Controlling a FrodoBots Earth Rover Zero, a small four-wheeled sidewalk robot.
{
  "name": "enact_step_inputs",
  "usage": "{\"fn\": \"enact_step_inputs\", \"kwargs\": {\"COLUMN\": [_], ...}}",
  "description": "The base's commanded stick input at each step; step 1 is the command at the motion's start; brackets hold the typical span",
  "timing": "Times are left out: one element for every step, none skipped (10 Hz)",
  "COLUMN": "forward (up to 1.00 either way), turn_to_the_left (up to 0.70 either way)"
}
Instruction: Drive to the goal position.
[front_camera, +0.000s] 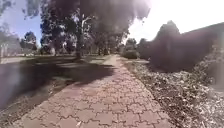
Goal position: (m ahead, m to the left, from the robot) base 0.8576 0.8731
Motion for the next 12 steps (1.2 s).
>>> {"fn": "enact_step_inputs", "kwargs": {"forward": [0.58,0.58,0.58,0.58,0.58,0.58,0.58,0.58,0.58,0.58,0.58,0.58], "turn_to_the_left": [0.17,0.35,0.53,0.50,0.40,0.29,0.18,0.08,0.00,0.00,0.00,0.00]}}
